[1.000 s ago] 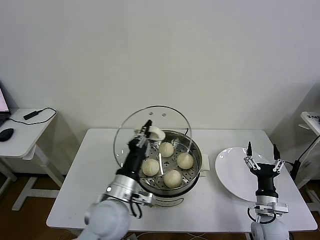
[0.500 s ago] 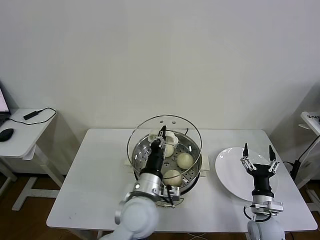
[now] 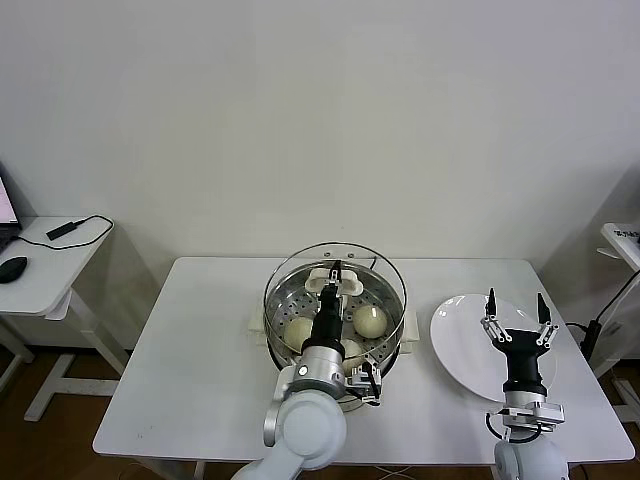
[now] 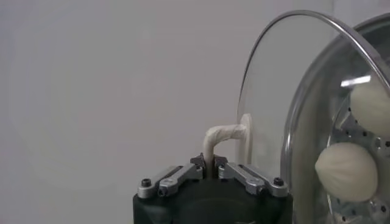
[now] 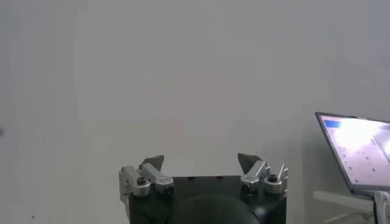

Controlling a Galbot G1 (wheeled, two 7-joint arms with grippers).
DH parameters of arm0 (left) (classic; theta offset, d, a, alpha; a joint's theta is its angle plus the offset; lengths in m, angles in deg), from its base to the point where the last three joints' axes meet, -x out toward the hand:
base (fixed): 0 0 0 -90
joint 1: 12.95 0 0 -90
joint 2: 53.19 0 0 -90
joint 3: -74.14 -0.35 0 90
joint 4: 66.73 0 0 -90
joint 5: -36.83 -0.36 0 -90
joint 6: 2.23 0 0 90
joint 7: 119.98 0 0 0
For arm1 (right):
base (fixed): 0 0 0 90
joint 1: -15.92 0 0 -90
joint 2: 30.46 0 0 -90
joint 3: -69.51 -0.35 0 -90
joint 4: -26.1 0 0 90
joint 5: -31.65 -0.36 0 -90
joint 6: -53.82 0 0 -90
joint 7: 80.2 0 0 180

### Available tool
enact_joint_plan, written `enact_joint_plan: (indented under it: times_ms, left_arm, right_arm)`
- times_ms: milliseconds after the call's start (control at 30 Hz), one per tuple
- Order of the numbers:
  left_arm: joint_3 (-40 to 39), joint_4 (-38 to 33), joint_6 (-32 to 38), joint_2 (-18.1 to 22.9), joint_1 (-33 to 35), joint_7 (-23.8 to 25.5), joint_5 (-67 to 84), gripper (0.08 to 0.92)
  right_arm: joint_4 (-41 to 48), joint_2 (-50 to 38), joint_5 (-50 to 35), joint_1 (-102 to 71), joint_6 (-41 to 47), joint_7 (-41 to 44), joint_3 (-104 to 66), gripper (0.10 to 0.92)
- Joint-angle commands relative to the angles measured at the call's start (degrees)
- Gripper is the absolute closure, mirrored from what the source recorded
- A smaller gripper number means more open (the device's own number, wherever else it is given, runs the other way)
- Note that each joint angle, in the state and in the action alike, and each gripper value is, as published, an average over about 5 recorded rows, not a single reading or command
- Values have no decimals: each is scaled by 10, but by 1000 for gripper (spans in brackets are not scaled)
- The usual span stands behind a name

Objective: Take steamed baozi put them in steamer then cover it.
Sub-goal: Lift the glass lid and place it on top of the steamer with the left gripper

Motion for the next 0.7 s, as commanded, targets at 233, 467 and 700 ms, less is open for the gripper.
enact_joint_plan:
  times_ms: [233, 467, 700]
  left_arm:
    - [7, 46, -4, 38, 6, 10, -55, 811]
    - [9, 45, -2, 40, 13, 12, -66, 811]
    - [8, 44, 6, 43, 20, 17, -79, 811]
  right_arm:
    - [3, -1, 2, 1, -1, 2, -4, 203]
    - [5, -1, 1, 4, -1, 2, -4, 203]
    - [7, -1, 1, 6, -1, 2, -4, 203]
